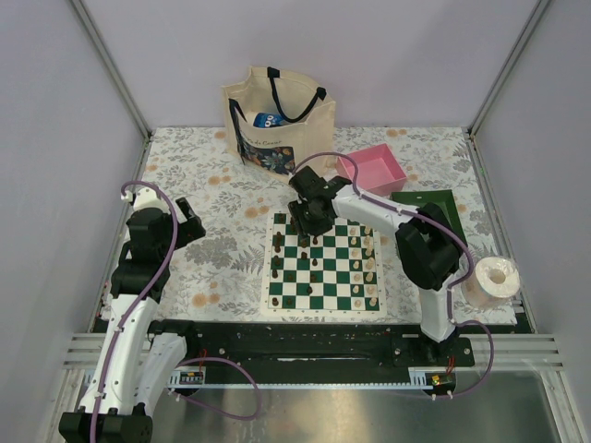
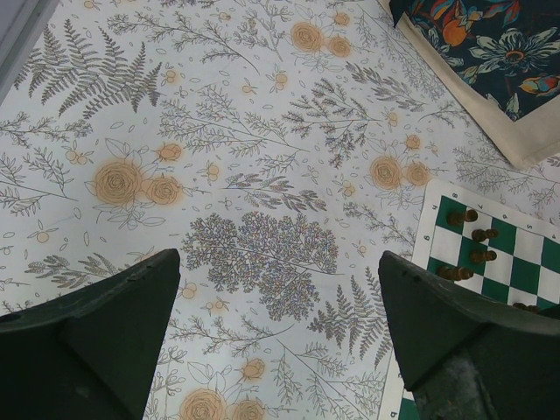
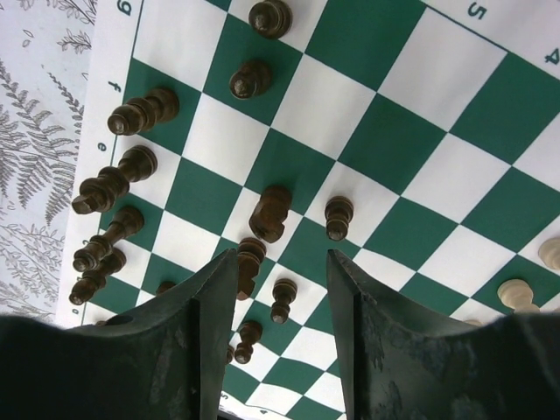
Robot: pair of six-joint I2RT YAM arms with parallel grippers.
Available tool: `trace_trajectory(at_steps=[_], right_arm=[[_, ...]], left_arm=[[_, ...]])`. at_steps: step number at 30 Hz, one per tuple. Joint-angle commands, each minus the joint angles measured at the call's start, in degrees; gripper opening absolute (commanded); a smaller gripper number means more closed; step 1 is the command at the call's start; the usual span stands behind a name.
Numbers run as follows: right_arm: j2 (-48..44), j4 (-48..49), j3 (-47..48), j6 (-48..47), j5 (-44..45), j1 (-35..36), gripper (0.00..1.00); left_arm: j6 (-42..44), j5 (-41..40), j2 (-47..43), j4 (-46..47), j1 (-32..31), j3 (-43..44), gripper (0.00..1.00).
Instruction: Set up the chess pieces on the board
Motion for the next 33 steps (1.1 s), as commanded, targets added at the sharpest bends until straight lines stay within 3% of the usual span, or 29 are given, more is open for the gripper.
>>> trace_trajectory(at_steps=[1, 8, 14, 20, 28, 31, 33], right_arm=[[1.2, -1.41, 3.05, -3.89, -0.46, 1.27, 0.54], [-2.04, -0.45, 1.04, -5.3, 0.95, 1.45, 0.54], [-6.97, 1.93, -0.12, -6.09, 4.55, 1.53, 0.65], [-10.74, 3.51, -0.29, -4.95, 6.57, 1.53, 0.99], [-9.44, 3.87, 3.48, -0.83, 10.34, 1.45, 1.0], [-6.28, -3.06, 8.92, 1.02, 10.35, 1.36, 1.0], [-4.6, -3.79, 9.65, -0.37, 5.73, 1.27, 0.96]], left_arm=[[-0.32, -0.24, -0.64, 2.31, 0.3, 0.63, 0.99], [-0.32, -0.24, 0.06, 2.22, 0.3, 0.89, 0.99], [-0.32, -0.41, 0.24, 2.22, 0.3, 0.54, 0.99], [-0.32, -0.06, 1.03, 2.05, 0.3, 0.72, 0.99], [-0.23, -0.5, 0.51, 1.34, 0.3, 0.8, 0.99], [-0.32, -0.5, -0.28, 1.08, 0.3, 0.54, 0.99], [-0.5, -0.15, -0.9, 1.08, 0.3, 0.19, 0.99]])
